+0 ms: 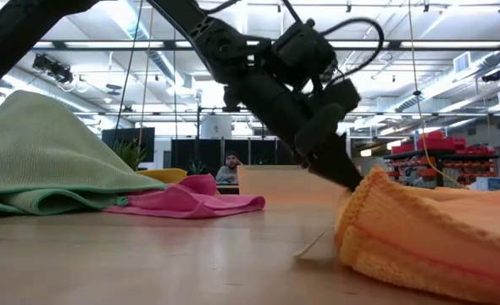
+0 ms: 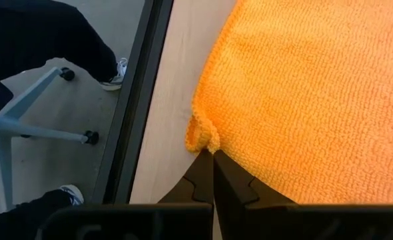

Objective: Fold microfiber towels
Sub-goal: Fold the left orange microfiber cloth

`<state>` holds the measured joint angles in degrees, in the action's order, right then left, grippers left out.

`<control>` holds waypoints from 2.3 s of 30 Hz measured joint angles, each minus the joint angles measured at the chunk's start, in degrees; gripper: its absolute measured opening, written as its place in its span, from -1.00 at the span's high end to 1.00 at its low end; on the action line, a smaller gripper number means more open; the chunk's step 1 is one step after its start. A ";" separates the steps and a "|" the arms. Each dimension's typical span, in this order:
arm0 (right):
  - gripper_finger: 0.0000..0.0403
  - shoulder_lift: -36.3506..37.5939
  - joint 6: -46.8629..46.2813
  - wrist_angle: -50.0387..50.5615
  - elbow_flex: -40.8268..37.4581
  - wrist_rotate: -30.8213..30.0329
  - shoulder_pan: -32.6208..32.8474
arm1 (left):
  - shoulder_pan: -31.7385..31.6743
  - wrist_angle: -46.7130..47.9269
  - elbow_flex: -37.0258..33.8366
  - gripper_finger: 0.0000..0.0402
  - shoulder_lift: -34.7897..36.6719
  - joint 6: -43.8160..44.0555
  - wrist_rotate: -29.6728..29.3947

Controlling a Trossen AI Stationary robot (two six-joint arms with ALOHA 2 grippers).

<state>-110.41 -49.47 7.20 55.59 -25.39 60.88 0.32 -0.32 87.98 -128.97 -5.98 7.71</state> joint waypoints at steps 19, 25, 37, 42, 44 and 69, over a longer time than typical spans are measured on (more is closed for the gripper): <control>0.97 0.00 0.22 -0.02 -0.02 -0.02 0.00 | -0.42 3.51 2.11 0.92 0.48 0.74 -6.92; 0.97 0.00 0.59 -0.02 -0.02 -0.03 0.04 | -0.48 3.83 2.11 0.92 0.48 0.85 -8.13; 0.97 0.00 1.71 -0.02 -0.02 -0.02 0.04 | 1.27 4.23 2.11 0.47 0.48 -2.21 -8.05; 0.97 0.00 1.75 -0.02 -0.02 0.00 0.04 | 0.98 6.57 1.98 0.22 2.62 -2.17 -8.30; 0.97 0.00 1.92 -0.02 -0.02 -0.03 0.04 | 0.88 8.46 2.01 0.16 4.95 -1.71 -8.37; 0.97 0.07 5.81 0.35 0.00 0.30 -0.11 | 20.59 7.60 0.45 0.73 3.97 11.63 2.77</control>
<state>-110.34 -43.66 7.55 55.59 -25.08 60.77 20.91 7.28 88.42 -125.00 5.66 10.48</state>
